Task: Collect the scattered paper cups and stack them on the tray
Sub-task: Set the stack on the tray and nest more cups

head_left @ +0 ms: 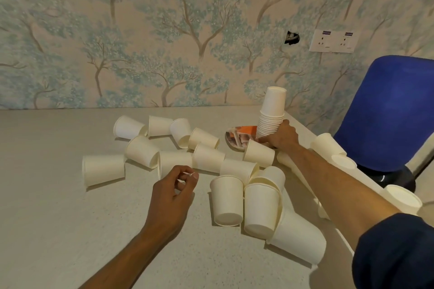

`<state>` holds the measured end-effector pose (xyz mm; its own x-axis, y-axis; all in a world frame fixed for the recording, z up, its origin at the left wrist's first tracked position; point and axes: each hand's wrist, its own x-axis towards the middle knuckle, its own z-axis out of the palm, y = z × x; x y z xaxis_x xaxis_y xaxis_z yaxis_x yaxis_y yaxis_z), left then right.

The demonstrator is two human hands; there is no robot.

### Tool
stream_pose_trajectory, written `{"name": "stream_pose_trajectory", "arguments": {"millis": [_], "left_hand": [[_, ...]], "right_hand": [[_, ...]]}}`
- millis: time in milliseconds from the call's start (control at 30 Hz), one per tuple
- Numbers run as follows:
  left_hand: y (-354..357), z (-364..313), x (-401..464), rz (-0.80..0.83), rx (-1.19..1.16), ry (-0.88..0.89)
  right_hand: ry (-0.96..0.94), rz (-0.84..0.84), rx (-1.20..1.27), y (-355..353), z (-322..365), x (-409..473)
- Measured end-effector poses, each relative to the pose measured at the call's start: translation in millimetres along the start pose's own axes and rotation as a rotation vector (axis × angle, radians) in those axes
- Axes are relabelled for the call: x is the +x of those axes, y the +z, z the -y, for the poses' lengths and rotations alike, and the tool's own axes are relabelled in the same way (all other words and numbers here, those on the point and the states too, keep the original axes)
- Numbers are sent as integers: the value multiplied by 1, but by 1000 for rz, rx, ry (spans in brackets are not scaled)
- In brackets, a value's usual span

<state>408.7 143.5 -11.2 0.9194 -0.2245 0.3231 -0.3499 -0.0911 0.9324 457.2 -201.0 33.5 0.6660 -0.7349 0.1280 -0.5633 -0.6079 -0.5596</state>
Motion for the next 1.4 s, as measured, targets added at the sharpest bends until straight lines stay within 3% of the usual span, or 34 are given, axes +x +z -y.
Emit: {"name": "stream_pose_trajectory", "arguments": {"millis": [267,433,633,900,1033,1200,1400], "left_hand": [[-5,-1,2,7,-45,-13],[-4,-1,0,18,-34,5],[-5,-3,-4,-3,-18,0],[-3,-2,-21,24,23,38],[1,-6,-28,51,37,59],[4,-16,-38,41,52,108],[0,-44,-58,202,59,219]], "right_hand": [[0,47,-141,-52,26,-21],[-164,-6,-221,-89,46,-66],[-388,194,-271,-97,46,-179],[-294,-129,-429,-72,7,-276],[-226,-6,-425,-73,-23,-291],[-255,126,-138,-79,-53,-303],[-208,56,138,-108,-53,-309]]}}
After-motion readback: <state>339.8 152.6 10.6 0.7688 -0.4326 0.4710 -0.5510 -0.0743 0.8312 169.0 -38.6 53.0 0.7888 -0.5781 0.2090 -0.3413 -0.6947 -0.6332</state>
